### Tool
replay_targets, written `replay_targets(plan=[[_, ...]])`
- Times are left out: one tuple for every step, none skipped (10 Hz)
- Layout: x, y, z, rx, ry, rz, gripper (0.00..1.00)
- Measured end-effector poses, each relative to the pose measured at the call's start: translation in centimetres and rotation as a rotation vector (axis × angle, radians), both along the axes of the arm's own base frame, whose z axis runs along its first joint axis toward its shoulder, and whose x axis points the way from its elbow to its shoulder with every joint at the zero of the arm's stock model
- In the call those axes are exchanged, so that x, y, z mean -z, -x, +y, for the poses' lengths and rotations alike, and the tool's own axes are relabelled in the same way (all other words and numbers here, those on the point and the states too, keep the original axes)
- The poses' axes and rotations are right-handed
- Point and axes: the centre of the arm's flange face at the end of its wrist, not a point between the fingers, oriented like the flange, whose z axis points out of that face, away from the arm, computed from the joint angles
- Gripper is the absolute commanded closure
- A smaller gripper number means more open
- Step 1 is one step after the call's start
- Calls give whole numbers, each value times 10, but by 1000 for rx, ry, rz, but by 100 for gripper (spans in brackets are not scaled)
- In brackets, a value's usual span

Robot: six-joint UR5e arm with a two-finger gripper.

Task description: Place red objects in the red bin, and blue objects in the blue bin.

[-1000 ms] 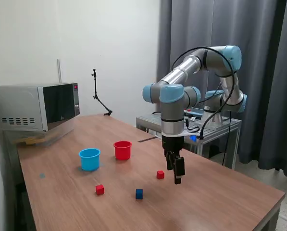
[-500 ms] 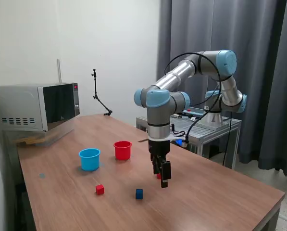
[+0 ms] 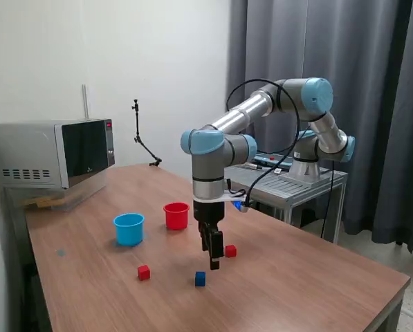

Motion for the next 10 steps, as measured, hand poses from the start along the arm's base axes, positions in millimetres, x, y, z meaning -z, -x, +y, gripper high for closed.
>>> replay_targets(plan=[[3, 2, 0, 1, 0, 0, 0], [5, 3, -2, 2, 0, 1, 0], [7, 4, -4, 4, 0, 0, 0], [10, 4, -6, 12, 0, -3, 0], [13, 5, -8, 25, 0, -6, 0], [16, 6, -9, 39, 0, -7, 0], [18, 7, -9, 52, 0, -8, 0], [21, 8, -10, 62, 0, -9, 0], [24, 10, -10, 69, 0, -10, 0], [28, 11, -11, 77, 0, -11, 0]])
